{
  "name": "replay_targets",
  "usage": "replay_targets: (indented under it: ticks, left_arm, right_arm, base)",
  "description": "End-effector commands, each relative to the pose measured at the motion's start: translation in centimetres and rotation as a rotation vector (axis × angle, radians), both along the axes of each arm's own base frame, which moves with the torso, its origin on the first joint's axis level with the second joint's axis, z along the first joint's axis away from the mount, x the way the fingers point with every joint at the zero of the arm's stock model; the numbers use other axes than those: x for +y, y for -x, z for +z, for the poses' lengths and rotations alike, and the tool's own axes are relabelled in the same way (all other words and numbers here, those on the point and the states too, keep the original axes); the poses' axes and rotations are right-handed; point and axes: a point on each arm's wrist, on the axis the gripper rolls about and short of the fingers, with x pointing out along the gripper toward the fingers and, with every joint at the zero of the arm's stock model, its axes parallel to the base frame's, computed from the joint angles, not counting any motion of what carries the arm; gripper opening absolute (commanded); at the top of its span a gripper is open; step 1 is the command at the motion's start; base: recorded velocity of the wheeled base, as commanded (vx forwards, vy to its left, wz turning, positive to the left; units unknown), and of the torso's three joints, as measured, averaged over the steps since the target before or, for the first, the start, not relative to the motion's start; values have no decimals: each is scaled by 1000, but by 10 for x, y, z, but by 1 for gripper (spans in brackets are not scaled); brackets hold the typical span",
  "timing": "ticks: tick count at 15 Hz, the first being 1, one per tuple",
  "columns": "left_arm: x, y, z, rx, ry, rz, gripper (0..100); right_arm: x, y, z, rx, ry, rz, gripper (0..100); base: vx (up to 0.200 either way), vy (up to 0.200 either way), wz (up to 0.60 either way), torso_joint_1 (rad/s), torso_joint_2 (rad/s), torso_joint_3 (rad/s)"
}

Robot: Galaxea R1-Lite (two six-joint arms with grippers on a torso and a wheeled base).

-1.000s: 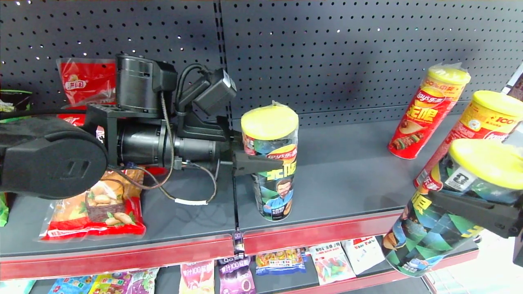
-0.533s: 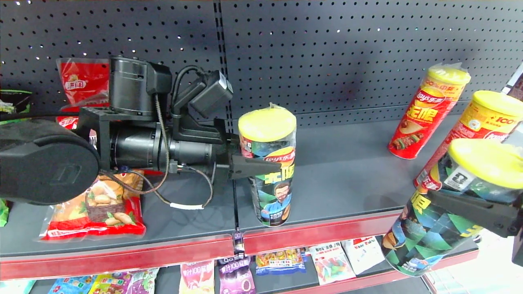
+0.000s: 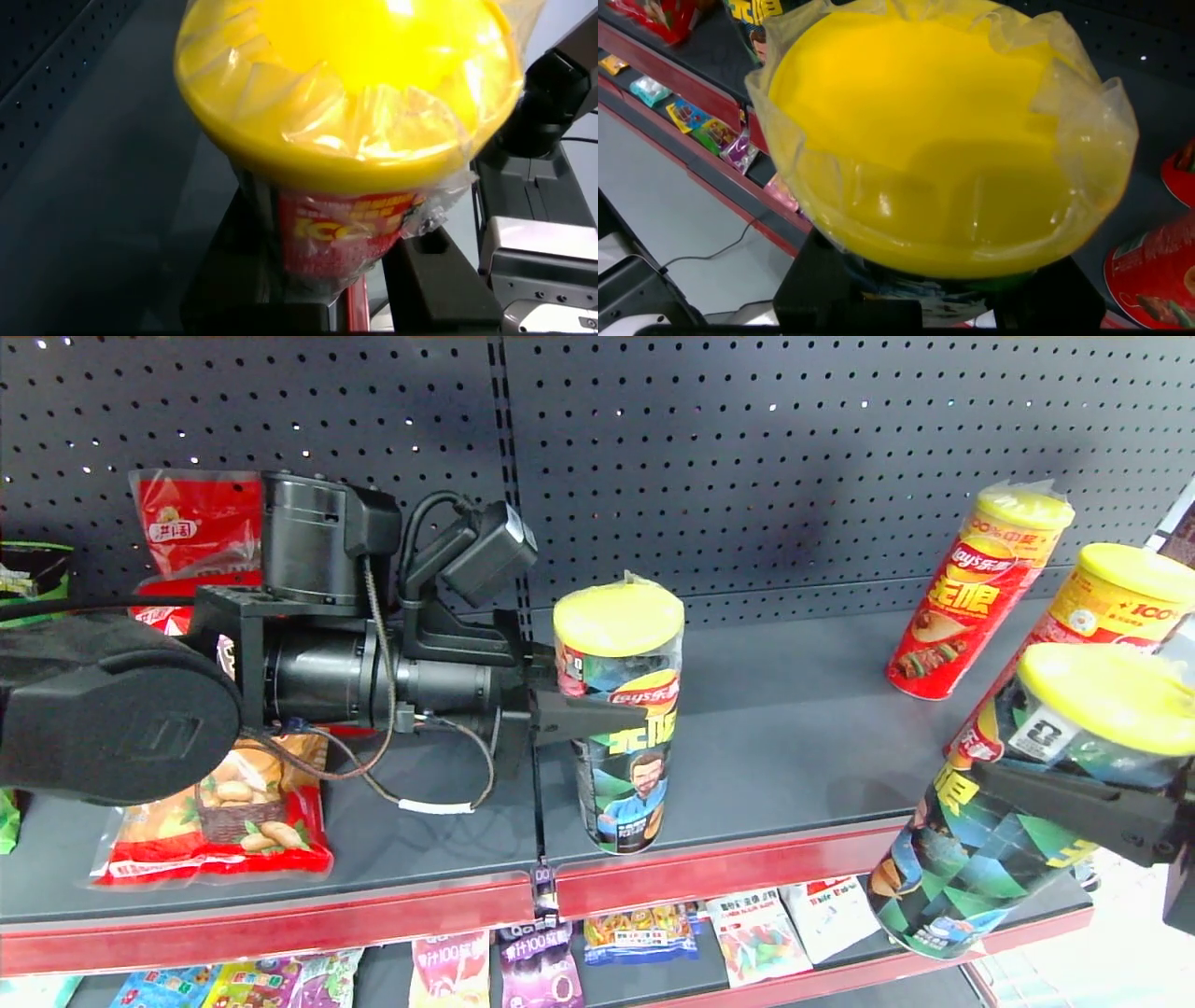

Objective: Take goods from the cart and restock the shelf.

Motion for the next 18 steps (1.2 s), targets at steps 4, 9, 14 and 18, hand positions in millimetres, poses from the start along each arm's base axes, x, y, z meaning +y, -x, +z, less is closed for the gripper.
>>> replay_targets:
  ticks: [4, 9, 14, 18]
  left_arm:
    - [0, -2, -2, 10, -7, 18, 100]
    - [27, 9, 1, 5, -22, 120, 100]
    - [69, 45, -2, 58, -15, 229, 100]
    - [86, 75, 2, 85, 3, 378, 100]
  right_arm:
    - [8, -19, 14, -9, -2, 4, 0]
    - [28, -63, 37, -21, -2, 11, 0]
    - [63, -128, 48, -11, -6, 44, 0]
    - [92, -185, 48, -18, -17, 83, 0]
  base:
    - [0, 0, 0, 0, 0, 0]
    - [0, 0, 0, 0, 0, 0]
    - [0, 0, 0, 0, 0, 0]
    - [0, 0, 0, 0, 0, 0]
